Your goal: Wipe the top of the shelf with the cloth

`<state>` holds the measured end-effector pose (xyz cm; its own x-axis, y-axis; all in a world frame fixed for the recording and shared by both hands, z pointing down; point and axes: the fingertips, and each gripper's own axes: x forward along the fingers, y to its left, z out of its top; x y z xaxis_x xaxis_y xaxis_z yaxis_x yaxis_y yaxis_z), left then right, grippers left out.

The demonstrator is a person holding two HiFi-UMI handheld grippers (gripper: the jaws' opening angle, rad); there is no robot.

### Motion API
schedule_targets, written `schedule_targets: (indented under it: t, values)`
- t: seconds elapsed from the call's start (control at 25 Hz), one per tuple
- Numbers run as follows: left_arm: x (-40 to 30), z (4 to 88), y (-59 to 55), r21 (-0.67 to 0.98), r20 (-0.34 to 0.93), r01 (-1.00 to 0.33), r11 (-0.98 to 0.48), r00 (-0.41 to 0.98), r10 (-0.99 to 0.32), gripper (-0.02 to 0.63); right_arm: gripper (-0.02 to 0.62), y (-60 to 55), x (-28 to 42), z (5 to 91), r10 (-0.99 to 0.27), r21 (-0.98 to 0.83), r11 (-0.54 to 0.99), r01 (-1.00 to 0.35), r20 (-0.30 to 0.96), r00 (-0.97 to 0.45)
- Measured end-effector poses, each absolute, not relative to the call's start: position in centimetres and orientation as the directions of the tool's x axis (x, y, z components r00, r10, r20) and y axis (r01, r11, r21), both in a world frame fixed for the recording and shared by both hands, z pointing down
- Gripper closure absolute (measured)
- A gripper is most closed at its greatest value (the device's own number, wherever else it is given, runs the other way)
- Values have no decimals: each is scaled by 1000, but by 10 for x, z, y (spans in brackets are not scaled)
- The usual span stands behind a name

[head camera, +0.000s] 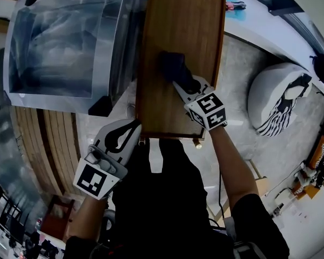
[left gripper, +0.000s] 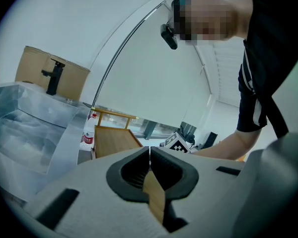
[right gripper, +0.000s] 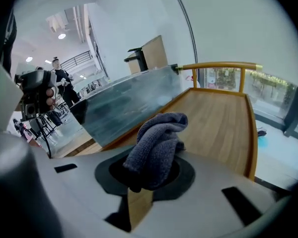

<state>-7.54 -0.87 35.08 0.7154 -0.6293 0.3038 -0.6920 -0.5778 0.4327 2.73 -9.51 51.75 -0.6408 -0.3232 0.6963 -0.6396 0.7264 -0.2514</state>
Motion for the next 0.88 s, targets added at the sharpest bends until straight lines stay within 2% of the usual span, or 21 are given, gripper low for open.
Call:
schedule_targets:
  t: [0.88]
  values:
    - [-63,386,-48,448,372,-747,-492,656,-657,580,534,-314,69,538,-465,-110,708,-697,671,-578]
